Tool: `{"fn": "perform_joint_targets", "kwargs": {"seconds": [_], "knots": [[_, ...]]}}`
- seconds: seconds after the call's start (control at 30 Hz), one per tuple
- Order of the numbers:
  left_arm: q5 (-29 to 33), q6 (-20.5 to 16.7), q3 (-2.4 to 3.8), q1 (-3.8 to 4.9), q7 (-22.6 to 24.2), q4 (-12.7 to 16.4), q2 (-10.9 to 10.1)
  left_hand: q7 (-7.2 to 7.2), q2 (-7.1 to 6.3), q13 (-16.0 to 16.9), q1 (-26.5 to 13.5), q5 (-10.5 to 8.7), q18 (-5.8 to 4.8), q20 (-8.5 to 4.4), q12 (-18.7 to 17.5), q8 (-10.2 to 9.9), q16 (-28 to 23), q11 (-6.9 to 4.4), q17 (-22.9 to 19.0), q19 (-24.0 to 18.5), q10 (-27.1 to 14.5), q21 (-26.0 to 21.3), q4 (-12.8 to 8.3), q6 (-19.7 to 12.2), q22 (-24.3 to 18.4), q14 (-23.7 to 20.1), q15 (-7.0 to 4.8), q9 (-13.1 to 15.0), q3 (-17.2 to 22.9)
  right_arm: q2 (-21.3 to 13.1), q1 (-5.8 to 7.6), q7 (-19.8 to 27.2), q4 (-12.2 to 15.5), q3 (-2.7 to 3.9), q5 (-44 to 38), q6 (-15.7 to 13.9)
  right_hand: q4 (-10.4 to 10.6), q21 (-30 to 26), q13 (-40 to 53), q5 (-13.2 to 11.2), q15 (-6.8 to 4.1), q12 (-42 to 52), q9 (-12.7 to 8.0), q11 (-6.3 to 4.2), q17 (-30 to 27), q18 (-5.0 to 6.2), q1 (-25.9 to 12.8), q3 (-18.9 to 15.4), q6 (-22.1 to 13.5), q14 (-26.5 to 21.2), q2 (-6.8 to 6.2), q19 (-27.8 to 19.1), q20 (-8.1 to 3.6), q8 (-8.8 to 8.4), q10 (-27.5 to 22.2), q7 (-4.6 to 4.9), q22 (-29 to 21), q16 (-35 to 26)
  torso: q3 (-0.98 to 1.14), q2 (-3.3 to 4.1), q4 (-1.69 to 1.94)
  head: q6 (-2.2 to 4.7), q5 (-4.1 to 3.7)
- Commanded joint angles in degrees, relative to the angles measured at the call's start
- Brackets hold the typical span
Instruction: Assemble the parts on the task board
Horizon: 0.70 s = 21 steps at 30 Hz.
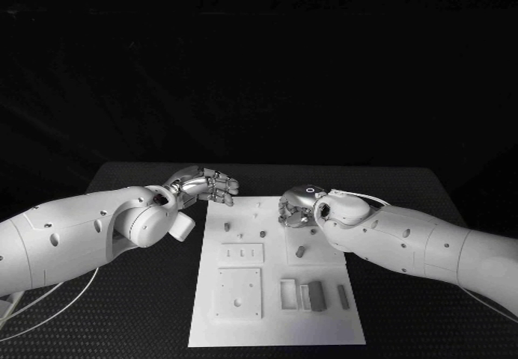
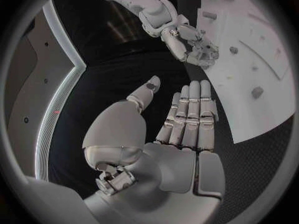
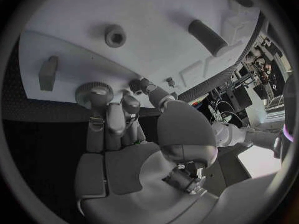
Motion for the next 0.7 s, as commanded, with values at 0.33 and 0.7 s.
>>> {"fn": "perform_joint_targets", "kwargs": {"seconds": [0.33,0.7], "knots": [[-0.2,0.7,0.06,0.08,0.0,0.3,0.2,1.05,-0.2,0.0,-0.3,-0.22,-0.37,-0.5,-0.3,-0.2,-0.3,0.24,0.1,0.0,-0.1,-0.2,0.0,-0.3,-0.1,0.0,0.39,-0.1,-0.3,0.1,-0.31,-0.3,0.1,-0.17,-1.4,0.8,0.1,0.1,-0.1,0.2,0.46,0.3,0.1,0.34,-0.2,1.76,0.3,0.6,0.1,-0.1,-0.03,-0.4,-0.42,-0.05,-0.2,0.01,1.2,0.2,0.0,0.05,-0.03,-0.24,0.1],[-0.2,0.7,0.06,0.08,-0.1,0.2,0.3,1.05,-0.18,0.0,-0.2,-0.22,-0.4,-0.53,-0.4,-0.1,-0.4,0.24,0.2,0.0,-0.1,-0.3,0.0,-0.3,-0.1,0.0,0.39,-0.1,-0.3,0.3,-0.36,-0.6,0.5,-0.22,-2.6,0.8,-0.5,0.3,-0.7,0.2,-0.9,0.2,1.6,-1.24,-1.2,1.76,4.1,4.8,5.4,-0.6,2.11,-0.9,-0.16,2.74,-0.1,-1.71,1.3,0.1,0.03,0.05,-0.1,-0.42,0.22]]}}
